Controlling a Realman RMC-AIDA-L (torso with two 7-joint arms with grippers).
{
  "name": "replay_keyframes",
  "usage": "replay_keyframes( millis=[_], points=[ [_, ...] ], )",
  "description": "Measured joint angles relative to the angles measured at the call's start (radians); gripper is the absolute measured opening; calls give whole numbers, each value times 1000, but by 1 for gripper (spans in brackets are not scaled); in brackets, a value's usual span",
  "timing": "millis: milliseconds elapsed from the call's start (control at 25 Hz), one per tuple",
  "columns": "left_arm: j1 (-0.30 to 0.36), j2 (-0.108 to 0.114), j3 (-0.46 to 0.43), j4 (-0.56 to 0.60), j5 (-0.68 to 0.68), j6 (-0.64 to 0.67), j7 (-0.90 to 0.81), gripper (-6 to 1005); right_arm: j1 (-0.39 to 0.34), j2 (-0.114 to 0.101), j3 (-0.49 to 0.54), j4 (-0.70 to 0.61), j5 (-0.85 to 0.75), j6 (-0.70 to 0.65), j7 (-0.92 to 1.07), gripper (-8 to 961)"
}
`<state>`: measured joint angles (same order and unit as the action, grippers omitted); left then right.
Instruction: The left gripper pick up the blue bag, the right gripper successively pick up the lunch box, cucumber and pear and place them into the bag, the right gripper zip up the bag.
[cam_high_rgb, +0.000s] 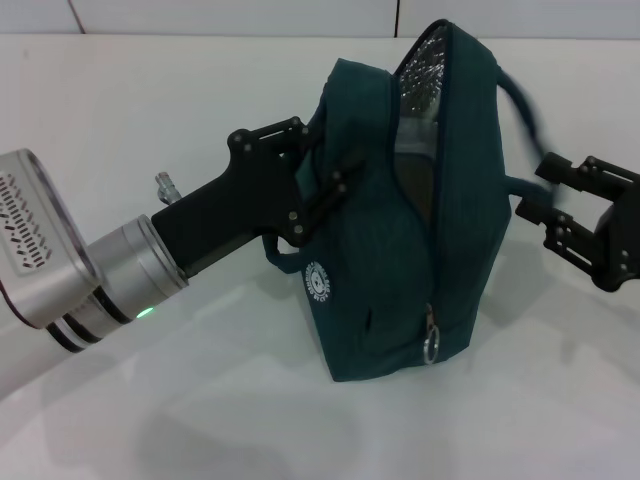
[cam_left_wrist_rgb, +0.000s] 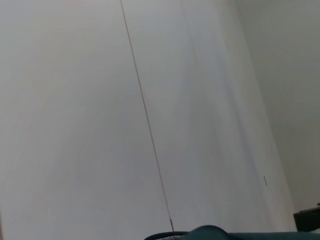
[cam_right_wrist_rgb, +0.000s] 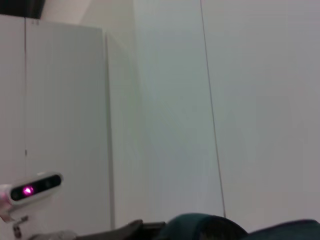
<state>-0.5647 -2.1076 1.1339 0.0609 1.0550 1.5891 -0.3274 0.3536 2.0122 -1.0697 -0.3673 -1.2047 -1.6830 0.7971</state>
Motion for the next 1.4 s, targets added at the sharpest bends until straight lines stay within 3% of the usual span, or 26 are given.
replay_keyframes(
  millis=[200,320,560,720,920,1240,1400],
  points=[
    [0,0,1,-1,0,0,0,439,-28,-5,31,4,3,-67,0,384],
    [-5,0,1,-2,0,-3,1,473,-51,-11,41,4,-9,-127,-1,468],
    [-14,0,1,-3,0,-17,1,495,-31,-24,30,-4,-240,-139,60,461],
    [-28,0,1,-3,6,-17,1,496,13,-8,25,-2,-366,-57,143,461],
    [-34,0,1,-3,10,-17,1,496,42,11,-40,8,-369,42,158,460],
    [-30,0,3,-3,14,-17,1,496,66,16,-53,23,-362,99,187,456],
    [-32,0,3,-3,14,-17,1,497,111,16,-57,69,-361,103,190,454]
  ],
)
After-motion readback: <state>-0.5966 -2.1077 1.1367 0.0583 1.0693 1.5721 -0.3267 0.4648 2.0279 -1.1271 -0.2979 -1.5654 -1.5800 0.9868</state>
